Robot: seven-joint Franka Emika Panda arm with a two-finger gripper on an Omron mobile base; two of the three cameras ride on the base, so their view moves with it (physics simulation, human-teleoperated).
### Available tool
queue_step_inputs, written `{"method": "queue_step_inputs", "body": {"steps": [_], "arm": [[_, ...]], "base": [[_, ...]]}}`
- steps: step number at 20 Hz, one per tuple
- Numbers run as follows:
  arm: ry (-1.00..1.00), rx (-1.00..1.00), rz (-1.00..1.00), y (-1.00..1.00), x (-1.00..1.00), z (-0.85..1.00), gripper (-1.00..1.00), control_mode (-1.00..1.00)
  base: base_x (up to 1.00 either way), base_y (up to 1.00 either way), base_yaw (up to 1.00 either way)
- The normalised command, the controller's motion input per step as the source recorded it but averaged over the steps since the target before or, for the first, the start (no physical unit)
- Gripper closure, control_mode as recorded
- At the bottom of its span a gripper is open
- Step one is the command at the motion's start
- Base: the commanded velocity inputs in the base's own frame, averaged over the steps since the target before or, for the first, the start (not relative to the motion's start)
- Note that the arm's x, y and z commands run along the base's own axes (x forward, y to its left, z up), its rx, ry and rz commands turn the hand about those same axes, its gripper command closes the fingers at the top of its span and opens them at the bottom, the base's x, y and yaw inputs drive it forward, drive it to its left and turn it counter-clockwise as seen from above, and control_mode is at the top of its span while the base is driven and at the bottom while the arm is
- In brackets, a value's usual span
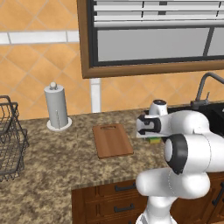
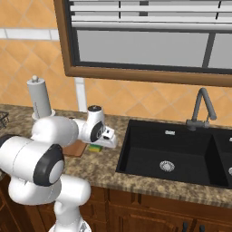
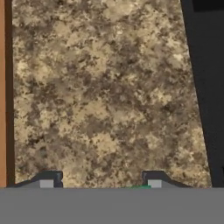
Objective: Pick up the sponge from the counter and clean the cutting board by briefly scrubbing or pressing down on the cutting board. Once finished, release the sponge.
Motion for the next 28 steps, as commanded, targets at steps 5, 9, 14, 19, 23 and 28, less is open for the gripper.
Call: {"method": "queue_step_inputs", "body": {"steps": [5,9,14,19,23,28], "arm": [[0.0,0.0,0.0,0.0,-0.34,-0.17,1.0,-1.0],[0.0,0.0,0.03,0.0,-0.8,0.0,1.0,-1.0],[0.0,0.0,0.03,0.0,-0.6,-0.01,1.0,-1.0],[0.0,0.0,0.0,0.0,-0.06,-0.03,-1.0,-1.0],[0.0,0.0,0.0,0.0,0.0,0.0,-1.0,-1.0],[0.0,0.0,0.0,0.0,0.11,0.02,-1.0,-1.0]], "base": [[0.0,0.0,0.0],[0.0,0.0,0.0],[0.0,0.0,0.0],[0.0,0.0,0.0],[0.0,0.0,0.0],[0.0,0.0,0.0]]}}
